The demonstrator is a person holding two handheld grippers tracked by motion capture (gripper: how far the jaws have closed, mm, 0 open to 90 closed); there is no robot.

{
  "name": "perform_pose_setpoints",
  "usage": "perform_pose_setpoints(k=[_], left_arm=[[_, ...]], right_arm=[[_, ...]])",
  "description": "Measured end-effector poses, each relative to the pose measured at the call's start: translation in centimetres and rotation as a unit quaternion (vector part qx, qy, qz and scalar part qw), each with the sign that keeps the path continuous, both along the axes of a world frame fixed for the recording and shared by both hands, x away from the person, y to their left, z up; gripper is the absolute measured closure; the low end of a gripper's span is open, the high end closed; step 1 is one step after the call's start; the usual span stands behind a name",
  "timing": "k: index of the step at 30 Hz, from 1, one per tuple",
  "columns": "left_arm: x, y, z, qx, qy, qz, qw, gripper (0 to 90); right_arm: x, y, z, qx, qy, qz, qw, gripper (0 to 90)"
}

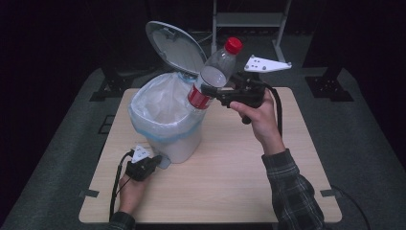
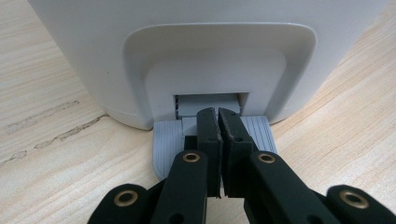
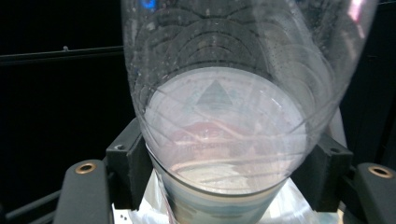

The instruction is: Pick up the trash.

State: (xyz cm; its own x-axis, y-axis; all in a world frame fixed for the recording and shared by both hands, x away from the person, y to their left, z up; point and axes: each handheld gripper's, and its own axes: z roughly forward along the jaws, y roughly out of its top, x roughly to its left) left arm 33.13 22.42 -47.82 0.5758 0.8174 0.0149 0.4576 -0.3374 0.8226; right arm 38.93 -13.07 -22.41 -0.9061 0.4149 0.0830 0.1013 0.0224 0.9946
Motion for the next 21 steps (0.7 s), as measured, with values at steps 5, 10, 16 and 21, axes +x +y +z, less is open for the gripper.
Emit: perform_pose_setpoints(k=[5, 10, 16, 21], left_arm=[[0.0, 0.0, 0.0, 0.0, -0.001, 0.0, 1.0, 88.1], [0.0, 0.0, 0.0, 0.0, 0.0, 0.0, 1.0, 88.1], [0.0, 0.0, 0.0, 0.001, -0.001, 0.0, 1.0, 88.1], [0.0, 0.0, 0.0, 0.001, -0.001, -0.001, 1.0, 88.1]], right_arm=[[0.2, 1.2, 0.8, 0.004, -0.003, 0.006, 1.0, 28.6], [0.6, 2.3, 1.4, 0.013, -0.006, 0.013, 0.9998, 28.6], [0.9, 3.6, 1.6, 0.013, -0.007, 0.018, 0.9997, 28.5], [1.2, 4.9, 1.1, 0.007, -0.002, 0.021, 0.9997, 28.5]])
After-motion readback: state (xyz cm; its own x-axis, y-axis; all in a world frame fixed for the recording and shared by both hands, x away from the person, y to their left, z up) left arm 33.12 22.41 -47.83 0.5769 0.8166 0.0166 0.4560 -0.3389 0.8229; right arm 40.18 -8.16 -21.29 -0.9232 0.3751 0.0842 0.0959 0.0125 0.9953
